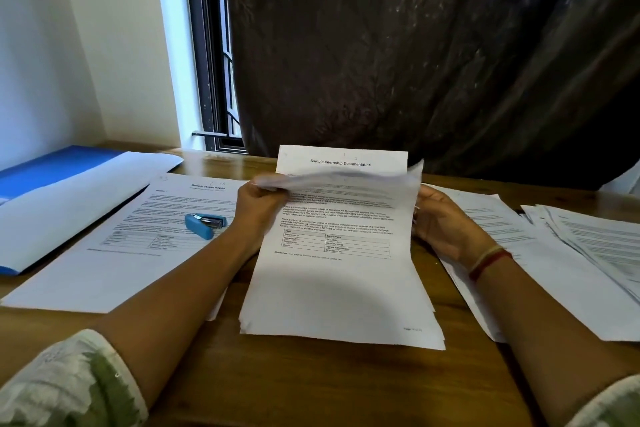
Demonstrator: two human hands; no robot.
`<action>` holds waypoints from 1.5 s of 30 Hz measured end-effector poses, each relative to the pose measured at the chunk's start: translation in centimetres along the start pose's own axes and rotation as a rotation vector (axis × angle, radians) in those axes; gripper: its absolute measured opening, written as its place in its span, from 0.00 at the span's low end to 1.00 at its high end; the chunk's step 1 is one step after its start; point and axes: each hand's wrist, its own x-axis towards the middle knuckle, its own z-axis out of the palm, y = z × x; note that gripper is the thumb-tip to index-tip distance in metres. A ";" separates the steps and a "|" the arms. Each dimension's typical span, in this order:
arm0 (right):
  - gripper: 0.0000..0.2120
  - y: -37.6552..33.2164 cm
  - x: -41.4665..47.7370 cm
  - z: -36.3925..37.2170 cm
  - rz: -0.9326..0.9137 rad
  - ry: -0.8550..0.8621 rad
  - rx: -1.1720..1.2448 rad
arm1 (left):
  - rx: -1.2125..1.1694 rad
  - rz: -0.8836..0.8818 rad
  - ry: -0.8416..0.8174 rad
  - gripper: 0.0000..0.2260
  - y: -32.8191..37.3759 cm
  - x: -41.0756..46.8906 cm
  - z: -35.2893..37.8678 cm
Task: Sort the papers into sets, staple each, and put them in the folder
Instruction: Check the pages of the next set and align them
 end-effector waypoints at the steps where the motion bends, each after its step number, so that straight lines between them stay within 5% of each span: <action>1: 0.19 -0.3 0.0 0.3 0.004 0.044 0.049 | -0.021 -0.007 0.008 0.09 0.2 -0.2 0.1; 2: 0.19 -0.6 0.0 0.6 0.005 0.090 0.095 | -0.054 -0.029 0.006 0.06 0.4 -0.3 0.2; 4: 0.21 -0.6 0.2 0.7 -0.002 0.185 0.120 | -0.091 -0.057 0.017 0.19 0.9 -0.6 0.5; 6: 0.10 -0.2 0.5 0.8 -0.044 0.253 0.046 | -0.094 -0.055 -0.010 0.26 1.0 -0.7 0.7; 7: 0.05 0.1 0.6 0.9 -0.061 0.277 0.003 | -0.087 -0.054 -0.022 0.25 1.0 -0.9 0.9; 13: 0.17 0.5 1.5 0.8 -0.193 0.440 -0.146 | -0.105 -0.083 -0.058 0.11 1.2 -1.2 1.0; 17: 0.07 0.1 1.1 1.1 -0.258 0.396 -0.080 | -0.141 -0.133 0.015 0.06 1.1 -0.7 0.9; 20: 0.04 -0.7 0.3 1.4 -0.236 0.304 -0.040 | -0.132 -0.135 -0.030 0.13 0.9 -0.4 0.7; 25: 0.17 -2.0 -1.3 1.4 -0.033 -0.015 -0.058 | -0.144 -0.120 0.028 0.17 0.8 -0.3 0.9; 28: 0.22 -2.2 -1.2 1.2 0.018 -0.127 0.023 | -0.130 -0.064 0.079 0.12 0.4 -0.2 0.4; 35: 0.25 -1.0 -0.2 0.2 0.059 -0.159 0.021 | -0.022 -0.035 0.133 0.08 0.1 -0.1 0.2; 40: 0.11 -0.9 0.0 0.2 0.132 -0.151 -0.030 | -0.060 -0.040 0.092 0.15 0.6 -0.3 0.3; 45: 0.32 -1.0 -0.2 0.6 0.071 -0.115 0.002 | -0.099 -0.019 0.109 0.25 0.7 -0.1 0.4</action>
